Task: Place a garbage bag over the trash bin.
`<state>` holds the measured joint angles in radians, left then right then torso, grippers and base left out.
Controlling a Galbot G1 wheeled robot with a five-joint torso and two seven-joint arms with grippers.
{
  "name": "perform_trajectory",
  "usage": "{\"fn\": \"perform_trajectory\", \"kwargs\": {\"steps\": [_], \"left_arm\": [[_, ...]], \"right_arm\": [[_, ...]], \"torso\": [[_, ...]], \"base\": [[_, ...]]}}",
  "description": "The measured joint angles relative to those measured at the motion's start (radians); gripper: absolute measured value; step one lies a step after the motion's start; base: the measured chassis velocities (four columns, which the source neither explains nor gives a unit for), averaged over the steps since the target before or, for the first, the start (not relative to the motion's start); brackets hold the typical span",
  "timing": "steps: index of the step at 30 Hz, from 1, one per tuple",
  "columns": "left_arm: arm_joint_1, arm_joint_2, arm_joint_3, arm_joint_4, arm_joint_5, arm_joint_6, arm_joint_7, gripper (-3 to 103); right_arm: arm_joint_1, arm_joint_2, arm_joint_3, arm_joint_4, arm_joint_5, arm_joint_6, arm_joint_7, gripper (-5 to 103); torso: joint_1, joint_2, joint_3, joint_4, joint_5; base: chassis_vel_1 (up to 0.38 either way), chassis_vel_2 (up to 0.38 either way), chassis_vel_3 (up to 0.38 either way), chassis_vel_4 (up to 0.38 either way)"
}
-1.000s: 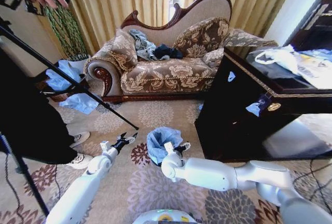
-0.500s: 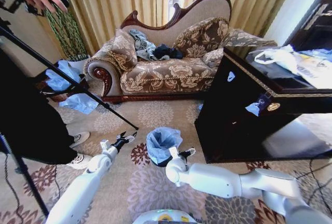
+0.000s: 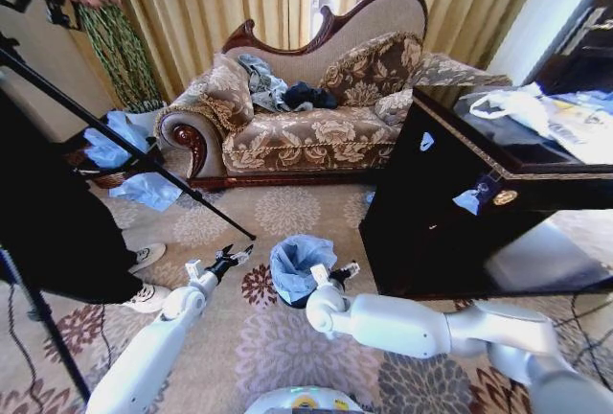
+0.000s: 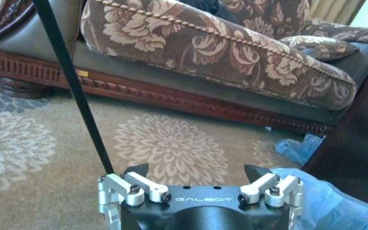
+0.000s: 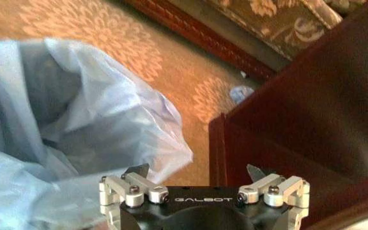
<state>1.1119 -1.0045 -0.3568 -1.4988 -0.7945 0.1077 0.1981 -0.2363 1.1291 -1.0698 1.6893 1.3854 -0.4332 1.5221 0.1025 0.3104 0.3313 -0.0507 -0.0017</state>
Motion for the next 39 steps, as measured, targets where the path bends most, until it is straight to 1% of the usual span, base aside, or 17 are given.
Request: {"fn": "perform_trajectory", "kwargs": {"steps": [5, 7, 11, 16, 23, 31, 36, 39], "left_arm": [[0.002, 0.002, 0.000, 0.000, 0.000, 0.000, 0.000, 100], [0.002, 0.002, -0.002, -0.002, 0.000, 0.000, 0.000, 100], [0.007, 0.002, -0.002, -0.003, 0.000, 0.000, 0.000, 100], [0.015, -0.001, -0.003, -0.005, 0.001, 0.000, 0.000, 100], [0.013, -0.004, -0.002, -0.008, 0.002, 0.001, -0.001, 100], [0.023, -0.001, -0.010, -0.001, 0.004, 0.002, -0.001, 100], [0.026, -0.005, -0.011, 0.005, 0.009, 0.001, -0.001, 100], [0.026, -0.006, -0.010, 0.008, 0.014, 0.000, -0.001, 100]], "right_arm": [[0.000, 0.024, -0.003, -0.021, -0.011, -0.001, 0.000, 100], [-0.012, 0.033, 0.001, -0.054, -0.032, -0.010, -0.001, 100], [-0.027, 0.024, 0.002, -0.076, -0.062, -0.029, -0.001, 100], [-0.043, 0.005, -0.008, -0.064, -0.067, -0.035, -0.001, 100], [-0.068, 0.008, 0.008, -0.082, -0.070, -0.038, -0.004, 100], [-0.108, 0.010, 0.034, -0.123, -0.103, -0.041, -0.039, 100], [-0.122, 0.015, 0.039, -0.131, -0.116, -0.041, -0.048, 100], [-0.139, 0.031, 0.051, -0.146, -0.134, -0.041, -0.060, 100]], "torso": [[0.000, 0.000, 0.000, 0.0000, 0.0000], [0.000, 0.000, 0.000, 0.0000, 0.0000], [0.000, 0.000, 0.000, -0.0001, 0.0003], [0.000, 0.000, 0.000, -0.0002, 0.0002], [0.000, 0.000, 0.000, -0.0002, 0.0000], [0.000, 0.000, 0.000, -0.0001, 0.0001], [0.000, 0.000, 0.000, -0.0001, 0.0000], [0.000, 0.000, 0.000, -0.0001, 0.0003]], "base": [[0.000, 0.000, 0.000, 0.000], [0.000, 0.000, 0.000, 0.000], [0.000, 0.000, 0.000, 0.000], [0.000, 0.000, 0.000, 0.000], [0.000, 0.000, 0.000, 0.000], [0.000, 0.000, 0.000, 0.000], [0.000, 0.000, 0.000, 0.000], [0.000, 0.000, 0.000, 0.000]]}}
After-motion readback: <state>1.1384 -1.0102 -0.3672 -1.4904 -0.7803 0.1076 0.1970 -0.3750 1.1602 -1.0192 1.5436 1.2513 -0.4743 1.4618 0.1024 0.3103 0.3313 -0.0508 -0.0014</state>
